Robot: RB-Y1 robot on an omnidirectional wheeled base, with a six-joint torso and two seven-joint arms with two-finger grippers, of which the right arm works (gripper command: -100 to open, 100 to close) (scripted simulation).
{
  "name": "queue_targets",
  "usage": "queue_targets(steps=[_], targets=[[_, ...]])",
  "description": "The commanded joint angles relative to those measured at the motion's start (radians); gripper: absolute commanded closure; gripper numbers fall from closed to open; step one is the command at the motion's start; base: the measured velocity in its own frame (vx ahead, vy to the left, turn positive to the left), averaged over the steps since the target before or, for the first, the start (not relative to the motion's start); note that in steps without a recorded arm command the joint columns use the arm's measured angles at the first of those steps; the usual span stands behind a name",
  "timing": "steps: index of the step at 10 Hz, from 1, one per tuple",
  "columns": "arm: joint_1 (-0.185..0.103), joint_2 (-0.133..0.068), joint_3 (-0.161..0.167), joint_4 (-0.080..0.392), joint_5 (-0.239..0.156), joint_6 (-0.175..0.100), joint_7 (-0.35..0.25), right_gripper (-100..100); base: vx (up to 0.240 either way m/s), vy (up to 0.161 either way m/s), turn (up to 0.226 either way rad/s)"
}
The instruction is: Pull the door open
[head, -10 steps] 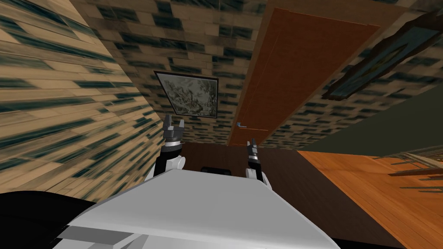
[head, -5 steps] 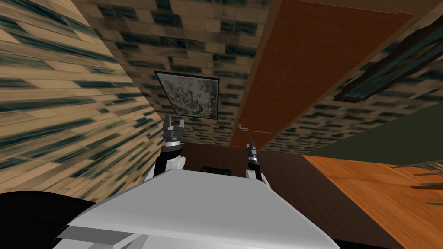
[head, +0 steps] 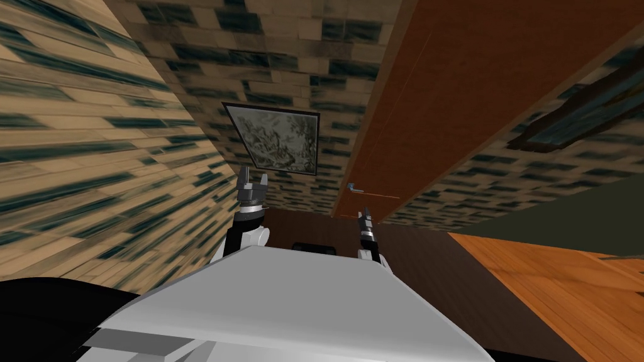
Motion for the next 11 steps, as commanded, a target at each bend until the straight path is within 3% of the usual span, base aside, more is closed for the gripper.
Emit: queue_targets(steps=[1, 3, 11], targets=[[-0.014, -0.005, 0.000, 0.048, -0.003, -0.014, -0.008, -100, 0.101, -0.034, 0.073], [-0.019, -0.008, -0.001, 0.071, -0.004, -0.020, -0.012, -100, 0.075, -0.034, 0.039], [-0.063, -0.031, -0.001, 0.255, -0.016, -0.067, -0.045, -100, 0.092, -0.038, 0.060]])
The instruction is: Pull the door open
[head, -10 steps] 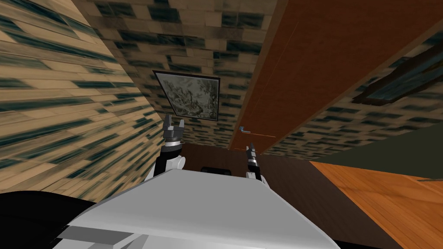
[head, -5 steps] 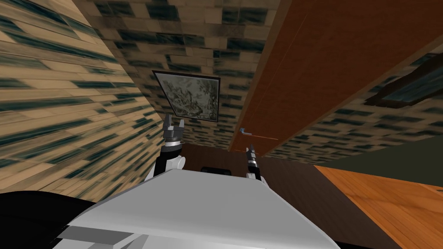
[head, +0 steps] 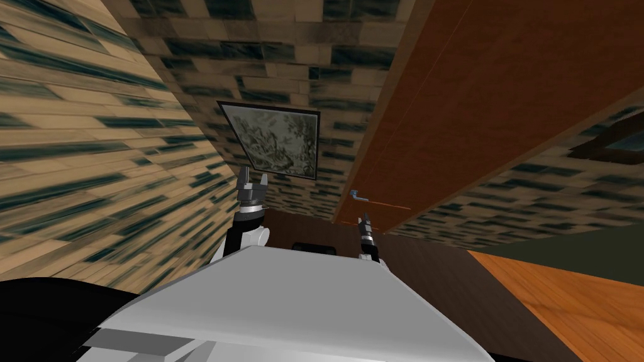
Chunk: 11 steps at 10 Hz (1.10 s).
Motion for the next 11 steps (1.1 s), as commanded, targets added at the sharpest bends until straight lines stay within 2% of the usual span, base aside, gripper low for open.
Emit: queue_targets(steps=[1, 8, 9, 10, 11], targets=[[-0.005, -0.006, 0.000, 0.041, -0.003, -0.013, -0.009, -100, 0.097, -0.060, 0.080], [-0.032, -0.020, 0.000, 0.156, -0.011, -0.042, -0.030, -100, 0.079, -0.041, 0.045], [-0.033, -0.017, 0.000, 0.153, -0.010, -0.043, -0.026, -100, 0.035, -0.019, 0.013], [-0.040, -0.024, -0.023, 0.183, -0.023, -0.056, -0.029, -100, 0.120, 0.008, 0.280], [-0.042, -0.026, -0.031, 0.192, -0.028, -0.059, -0.029, -100, 0.177, -0.007, 0.193]])
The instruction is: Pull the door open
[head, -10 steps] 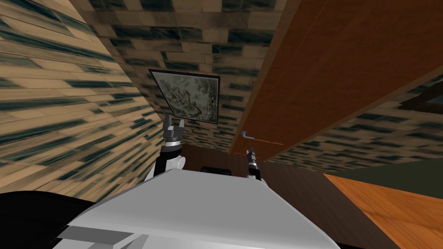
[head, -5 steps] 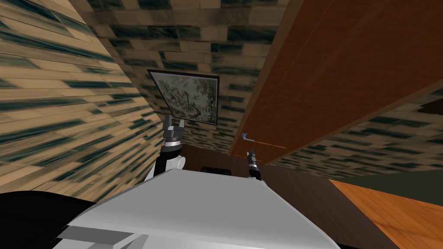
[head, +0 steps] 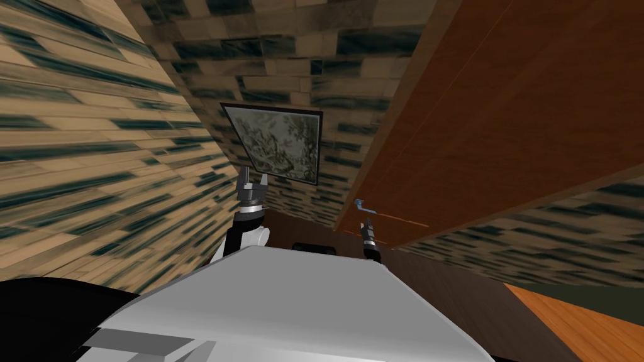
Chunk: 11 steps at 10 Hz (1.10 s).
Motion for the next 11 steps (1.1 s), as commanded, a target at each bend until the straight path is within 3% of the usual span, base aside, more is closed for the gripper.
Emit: queue_targets(steps=[1, 2, 4, 7, 8, 9, 11], targets=[[-0.005, -0.012, -0.025, 0.024, -0.015, -0.009, -0.006, -100, 0.196, -0.029, 0.203], [-0.005, -0.012, -0.025, 0.024, -0.015, -0.009, -0.006, -100, 0.127, -0.034, 0.081], [-0.013, -0.022, -0.061, 0.065, -0.037, -0.025, -0.008, -100, 0.122, -0.026, 0.227], [-0.019, -0.030, -0.089, 0.097, -0.054, -0.038, -0.010, -100, 0.146, -0.046, 0.146], [-0.011, -0.028, -0.083, 0.080, -0.050, -0.032, -0.010, -100, 0.058, -0.022, 0.023], [-0.011, -0.028, -0.083, 0.080, -0.050, -0.032, -0.010, 100, -0.006, 0.002, -0.018], [-0.011, -0.028, -0.083, 0.080, -0.050, -0.032, -0.010, 100, -0.020, 0.007, -0.004]])
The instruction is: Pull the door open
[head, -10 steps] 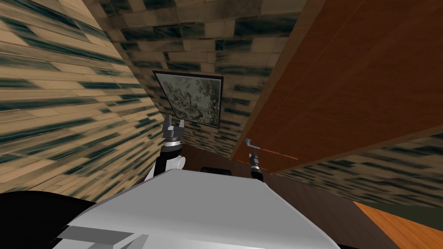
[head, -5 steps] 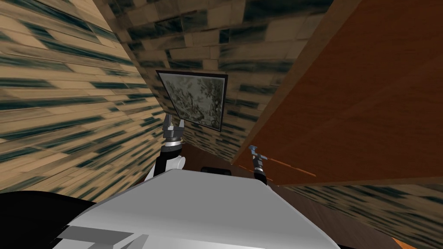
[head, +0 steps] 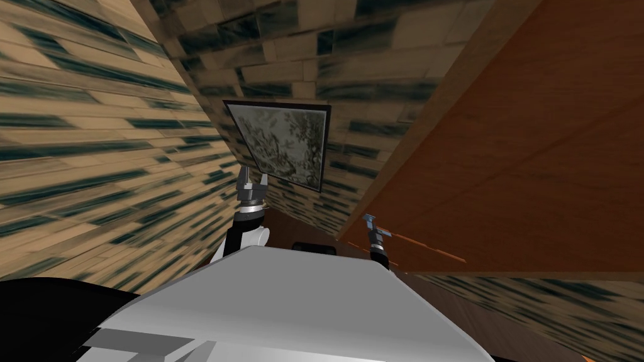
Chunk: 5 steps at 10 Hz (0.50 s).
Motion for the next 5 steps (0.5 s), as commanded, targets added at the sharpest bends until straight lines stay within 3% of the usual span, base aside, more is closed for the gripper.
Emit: queue_targets(steps=[1, 3, 5], targets=[[0.000, 0.001, 0.001, -0.001, 0.001, -0.001, 0.000, 100, -0.011, 0.002, 0.003], [0.000, 0.001, 0.001, -0.001, 0.001, -0.001, 0.000, 100, -0.003, 0.000, 0.000], [0.016, -0.014, 0.017, -0.002, 0.008, -0.013, -0.020, 100, -0.143, -0.022, 0.113]])
